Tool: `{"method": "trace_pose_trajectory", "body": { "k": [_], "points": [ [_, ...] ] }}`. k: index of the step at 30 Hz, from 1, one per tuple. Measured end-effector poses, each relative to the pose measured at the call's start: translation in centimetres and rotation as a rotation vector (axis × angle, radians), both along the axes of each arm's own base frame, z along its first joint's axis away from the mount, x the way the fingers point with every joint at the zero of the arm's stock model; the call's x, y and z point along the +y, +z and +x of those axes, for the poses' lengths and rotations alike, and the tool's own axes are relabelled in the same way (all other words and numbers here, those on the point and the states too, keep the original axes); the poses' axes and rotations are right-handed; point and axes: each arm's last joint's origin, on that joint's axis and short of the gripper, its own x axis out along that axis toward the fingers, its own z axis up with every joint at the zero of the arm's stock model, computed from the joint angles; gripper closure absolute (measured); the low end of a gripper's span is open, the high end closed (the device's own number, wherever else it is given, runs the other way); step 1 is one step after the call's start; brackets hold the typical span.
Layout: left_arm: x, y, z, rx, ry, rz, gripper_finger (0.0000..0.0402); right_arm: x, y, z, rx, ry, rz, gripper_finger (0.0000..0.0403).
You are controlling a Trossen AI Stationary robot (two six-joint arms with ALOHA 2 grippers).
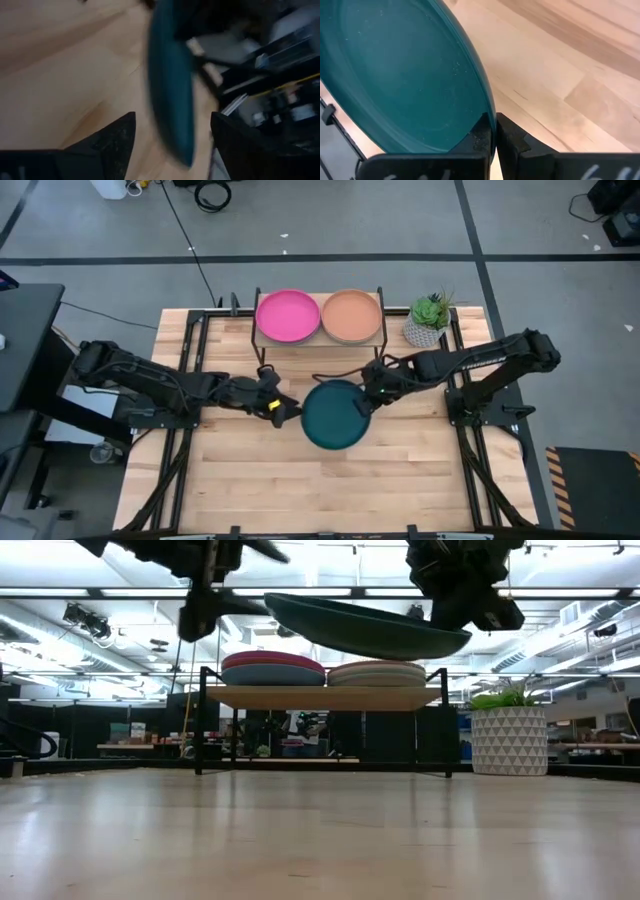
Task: Place and stack plates onto a shelf
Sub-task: Stack the dark blue plate on top of the pink plate on the shelf
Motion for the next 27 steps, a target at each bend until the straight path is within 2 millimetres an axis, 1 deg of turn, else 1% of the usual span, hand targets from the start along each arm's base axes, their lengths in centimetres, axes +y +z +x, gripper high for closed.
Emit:
{"method": "trace_pose_trajectory", "body": {
  "k": [4,11,14,18,22,27],
  "points": [
    [-0.1,0.0,0.7,-0.054,0.004,0.038,0.0134,-0.2,0.1,0.4,-0.028,-0.008,0.004,0.0383],
    [-0.2,-1.1,1.8,-0.048,0.036,0.020,0.0134,-0.2,0.3,0.8,-0.081,-0.009,0.012,0.0383],
    [-0.2,-1.2,2.0,-0.062,0.051,0.009,0.0143,-0.2,0.3,0.9,-0.083,-0.007,0.015,0.0383],
    [-0.1,-1.0,2.0,-0.071,0.060,0.017,0.0171,-0.2,0.3,0.9,-0.087,-0.007,0.017,0.0383],
    [0.2,-1.0,2.1,-0.076,0.029,0.012,0.0210,-0.3,0.4,1.0,-0.103,-0.010,0.023,0.0382],
    [0.4,-0.9,2.2,-0.080,0.036,0.009,0.0258,-0.6,0.5,1.2,-0.117,0.002,0.045,0.0374]
  ]
}}
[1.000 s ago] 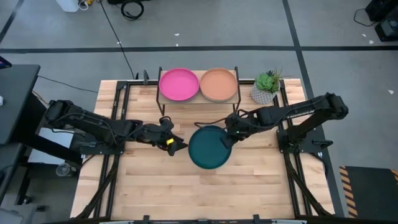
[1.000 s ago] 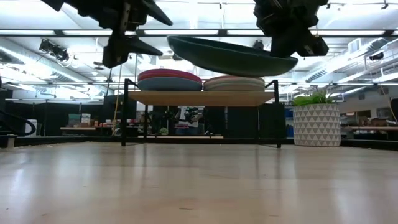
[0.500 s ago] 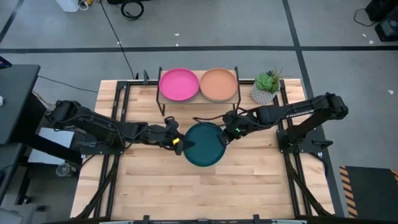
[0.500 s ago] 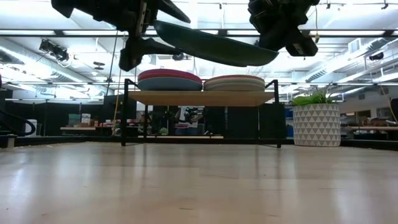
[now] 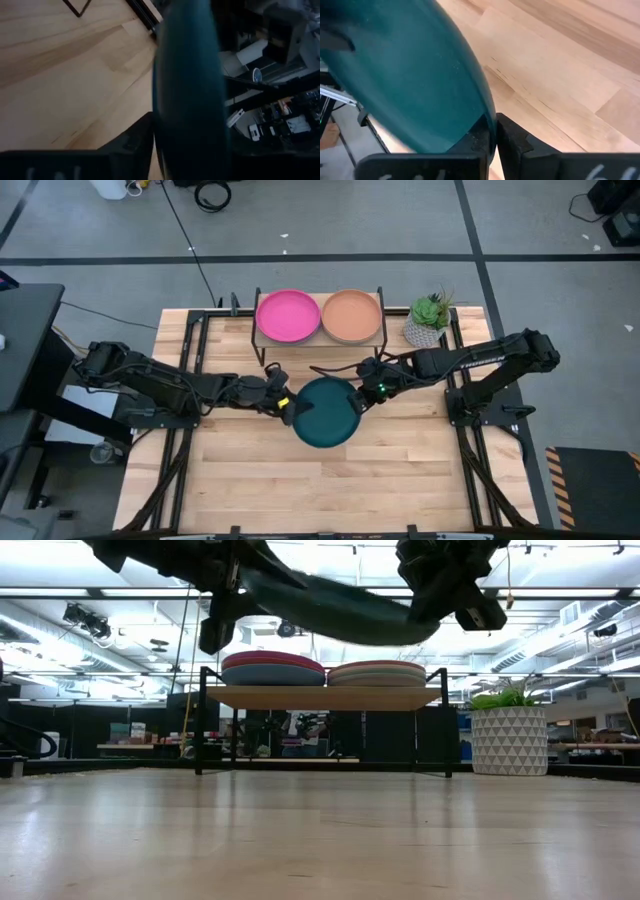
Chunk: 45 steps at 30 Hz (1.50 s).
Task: Place and stack plates onto a shelf
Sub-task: Stack the dark blue plate on top of the pink plate on the shelf
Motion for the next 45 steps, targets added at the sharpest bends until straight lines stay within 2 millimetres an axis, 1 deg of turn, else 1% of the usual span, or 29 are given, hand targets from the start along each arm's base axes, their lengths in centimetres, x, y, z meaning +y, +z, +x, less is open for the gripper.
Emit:
{"method": "trace_pose_trajectory", "body": {
  "k": [5,10,13,16,23,26,30,35,37,39,41,45],
  "points": [
    [0.1,0.1,0.0,-0.011,0.006,0.003,0.0287,0.0,0.1,0.1,-0.017,0.016,0.002,0.0351],
    [0.1,0.1,0.1,-0.016,0.001,0.000,0.0298,0.1,0.5,0.3,-0.058,0.049,0.024,0.0321],
    [0.1,0.2,0.1,-0.022,0.000,-0.007,0.0299,-0.4,1.1,-0.1,-0.079,0.048,0.035,0.0303],
    [0.3,0.2,0.1,-0.024,0.002,-0.029,0.0299,-1.1,2.3,-1.1,-0.120,0.025,0.035,0.0288],
    [0.8,0.5,0.2,-0.041,0.017,-0.055,0.0299,-2.7,4.9,-4.0,-0.195,-0.057,-0.033,0.0264],
    [1.4,0.7,0.3,-0.072,0.040,-0.086,0.0299,-3.3,5.7,-5.9,-0.180,-0.109,-0.074,0.0263],
    [2.6,1.5,0.3,-0.134,0.086,-0.125,0.0299,-3.8,7.4,-9.3,-0.216,-0.194,-0.141,0.0264],
    [4.9,3.2,-0.2,-0.249,0.173,-0.161,0.0299,-4.2,9.7,-13.7,-0.361,-0.315,-0.220,0.0264],
    [5.8,3.7,-0.6,-0.277,0.207,-0.182,0.0299,-4.2,10.4,-14.9,-0.410,-0.354,-0.242,0.0264],
    [6.6,4.2,-0.8,-0.316,0.238,-0.196,0.0299,-4.3,10.7,-15.8,-0.438,-0.372,-0.254,0.0265],
    [7.4,4.5,-1.1,-0.335,0.267,-0.199,0.0299,-4.2,10.9,-16.3,-0.451,-0.371,-0.259,0.0265],
    [9.1,5.9,-1.9,-0.449,0.320,-0.207,0.0299,-4.2,10.8,-16.2,-0.441,-0.340,-0.270,0.0265]
  ]
}}
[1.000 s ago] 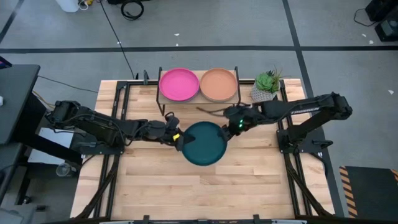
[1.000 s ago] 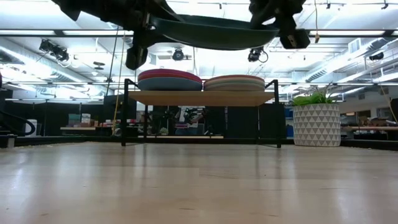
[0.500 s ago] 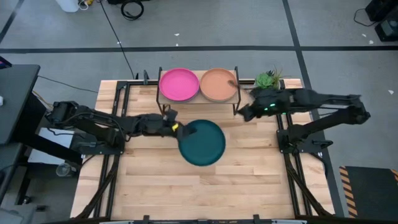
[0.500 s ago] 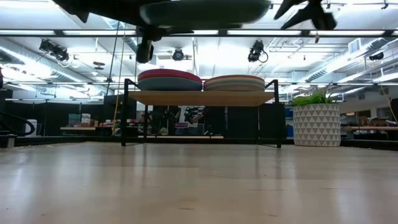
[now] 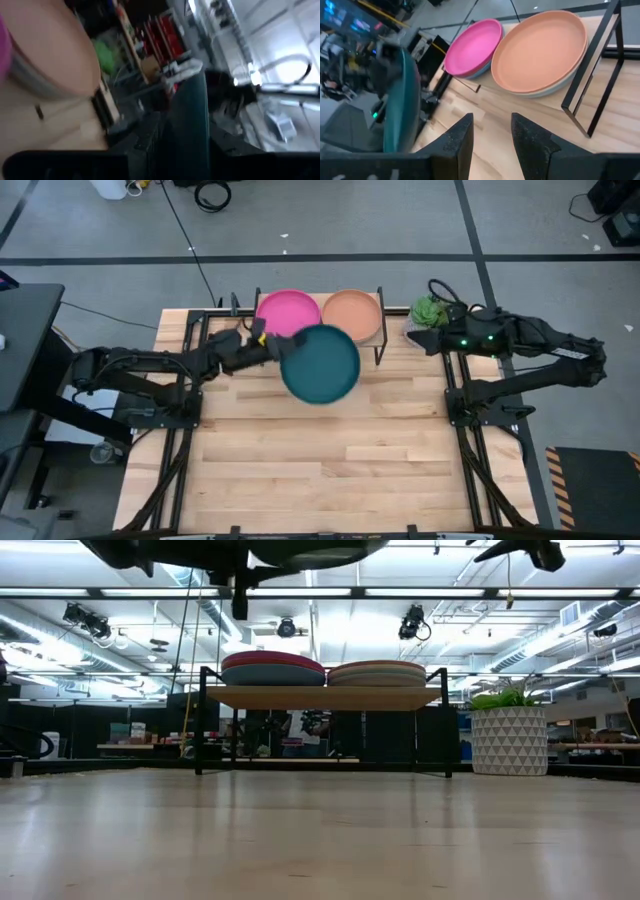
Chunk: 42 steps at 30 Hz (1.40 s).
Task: Place and stack plates onto a shelf
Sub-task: Stack the dark blue plate on top of the pink plate on the shelf
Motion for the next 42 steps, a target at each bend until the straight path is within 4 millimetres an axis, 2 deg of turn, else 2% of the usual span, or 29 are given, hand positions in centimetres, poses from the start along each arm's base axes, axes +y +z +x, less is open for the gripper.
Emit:
{"method": "trace_pose_trajectory", "body": {
  "k": [3,7,11,14,17,20,22,29,37,42],
  "points": [
    [1.4,0.6,-0.8,-0.029,0.074,0.005,0.0299,0.0,-0.2,0.6,0.028,0.025,-0.012,0.0265],
    [3.2,0.8,-1.9,-0.004,0.201,0.002,0.0299,0.0,-0.6,1.5,0.071,0.048,-0.034,0.0265],
    [4.5,1.9,-3.4,0.025,0.343,0.034,0.0299,0.0,-0.9,2.6,0.111,0.088,-0.051,0.0265],
    [5.4,3.8,-4.4,0.135,0.418,0.089,0.0299,0.1,-1.2,3.1,0.137,0.116,-0.056,0.0265],
    [6.3,6.0,-5.7,0.317,0.451,0.139,0.0299,0.1,-1.3,3.4,0.155,0.132,-0.070,0.0265],
    [7.2,7.2,-7.1,0.503,0.449,0.135,0.0299,0.1,-1.3,3.4,0.159,0.140,-0.086,0.0265],
    [7.9,7.7,-8.0,0.556,0.452,0.126,0.0299,0.1,-1.3,3.4,0.156,0.140,-0.094,0.0265],
    [10.6,7.0,-9.6,0.588,0.430,0.058,0.0299,0.0,-0.9,3.7,0.125,0.153,-0.132,0.0265],
    [13.5,4.5,-8.4,0.644,0.351,-0.023,0.0299,0.0,-0.7,3.8,0.105,0.150,-0.132,0.0265],
    [15.1,2.7,-7.7,0.596,0.319,-0.063,0.0299,0.0,-0.7,3.8,0.093,0.151,-0.128,0.0265]
  ]
}}
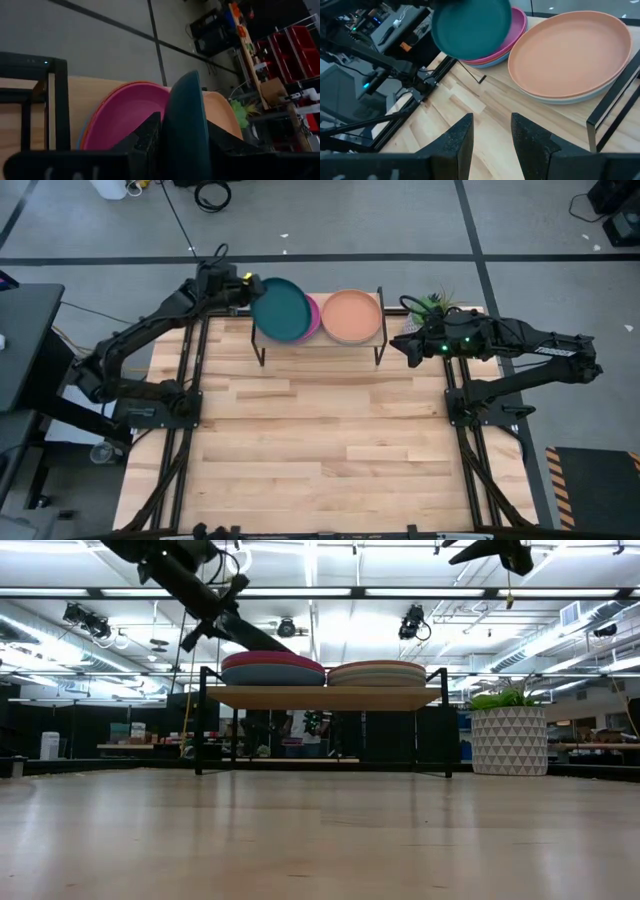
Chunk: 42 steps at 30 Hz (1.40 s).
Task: Place and stack plates onto a shelf
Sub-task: Stack the dark blue plate on top of the pink plate on the shelf
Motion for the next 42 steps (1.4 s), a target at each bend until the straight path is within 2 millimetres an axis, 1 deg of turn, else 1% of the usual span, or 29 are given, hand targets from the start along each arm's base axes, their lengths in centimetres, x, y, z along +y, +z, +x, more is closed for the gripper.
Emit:
{"method": "trace_pose_trajectory", "body": {
  "k": [3,9,12,15,21,23,25,28,34,42],
  "points": [
    [0.4,-0.7,0.2,0.009,-0.001,-0.014,0.0299,0.0,0.0,0.0,-0.009,-0.004,0.012,0.0265],
    [0.8,-1.0,0.8,0.009,-0.051,0.003,0.0298,0.0,0.0,0.0,-0.009,-0.004,0.014,0.0265],
    [0.8,-1.0,0.8,0.028,-0.077,0.030,0.0287,0.0,0.0,0.0,-0.009,-0.005,0.014,0.0265],
    [0.8,-1.1,0.8,0.046,-0.092,0.050,0.0254,0.0,0.0,0.0,-0.008,-0.004,0.011,0.0265],
    [0.9,-1.5,0.3,0.102,-0.152,0.049,0.0169,0.0,0.0,0.0,-0.006,-0.008,0.004,0.0265],
    [0.8,-1.8,0.1,0.153,-0.172,0.044,0.0149,0.0,0.0,0.0,-0.006,-0.008,0.004,0.0265],
    [0.7,-2.2,0.0,0.203,-0.188,0.045,0.0137,0.0,0.0,0.0,-0.006,-0.008,0.004,0.0265],
    [0.6,-2.2,-0.1,0.235,-0.222,0.078,0.0136,0.0,0.0,0.0,-0.006,-0.009,0.003,0.0265],
    [0.1,-2.2,0.3,0.273,-0.323,0.142,0.0150,0.0,0.0,0.0,-0.006,-0.011,0.003,0.0265],
    [-0.8,-2.8,0.7,0.455,-0.383,0.219,0.0167,-0.1,0.0,0.0,-0.005,-0.027,-0.006,0.0265]
  ]
}}
